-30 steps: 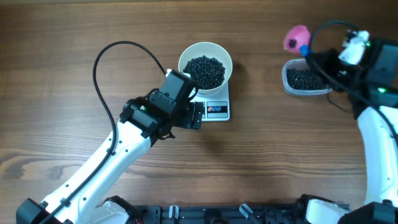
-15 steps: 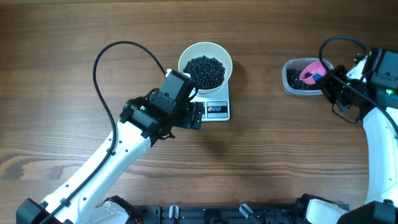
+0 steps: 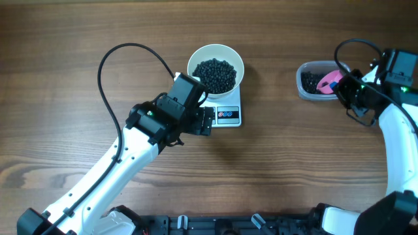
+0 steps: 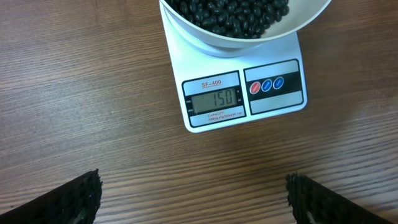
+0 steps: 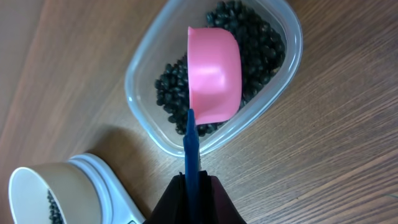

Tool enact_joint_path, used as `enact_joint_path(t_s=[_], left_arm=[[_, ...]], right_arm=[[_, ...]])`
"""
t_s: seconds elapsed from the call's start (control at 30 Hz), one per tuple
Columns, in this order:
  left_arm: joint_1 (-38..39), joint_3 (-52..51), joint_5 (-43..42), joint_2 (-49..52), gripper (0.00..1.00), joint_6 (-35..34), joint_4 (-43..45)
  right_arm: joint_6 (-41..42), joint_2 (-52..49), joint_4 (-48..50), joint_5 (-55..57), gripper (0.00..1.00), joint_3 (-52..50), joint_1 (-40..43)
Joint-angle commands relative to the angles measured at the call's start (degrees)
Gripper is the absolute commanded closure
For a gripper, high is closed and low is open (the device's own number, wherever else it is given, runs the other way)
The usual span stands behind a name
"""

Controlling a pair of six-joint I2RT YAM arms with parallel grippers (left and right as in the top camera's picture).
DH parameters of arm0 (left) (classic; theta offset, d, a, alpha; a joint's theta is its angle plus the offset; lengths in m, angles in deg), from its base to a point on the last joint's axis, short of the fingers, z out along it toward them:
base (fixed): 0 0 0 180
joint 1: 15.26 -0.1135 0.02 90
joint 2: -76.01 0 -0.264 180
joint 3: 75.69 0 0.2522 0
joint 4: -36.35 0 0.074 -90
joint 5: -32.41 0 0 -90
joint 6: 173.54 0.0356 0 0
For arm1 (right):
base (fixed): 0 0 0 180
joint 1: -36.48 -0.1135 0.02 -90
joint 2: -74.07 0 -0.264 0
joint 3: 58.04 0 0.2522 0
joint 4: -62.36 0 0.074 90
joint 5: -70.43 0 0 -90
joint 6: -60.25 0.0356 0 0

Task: Scoop item into bowl and weigh 150g on scale
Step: 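Carry the pink scoop with the right gripper over the clear tub, then lower the scoop into the tub and open the right gripper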

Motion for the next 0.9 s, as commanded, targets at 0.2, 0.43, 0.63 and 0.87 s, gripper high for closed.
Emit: enact_joint_path(t_s=[0.2,0.43,0.63,0.87], left_arm=[[-0.5,-0.3,-0.3,0.3,0.0,0.5,0.2],[-0.5,-0.3,-0.3,0.3,0.0,0.5,0.2],[-0.5,-0.3,-0.3,0.3,0.0,0.5,0.2],[-0.5,-0.3,-0.3,0.3,0.0,0.5,0.2]], right_arm=[[0.0,-2.5,-2.3,2.4,0.48,0.9,0.2],[0.0,-2.5,-6.1,9.8,0.1,0.9,0.2],[-2.5,-2.5,-7.3,12.1,0.0,0.9,0.2],[-4.5,-2.0,-10.5,11.4,0.0,0.9,0.2]])
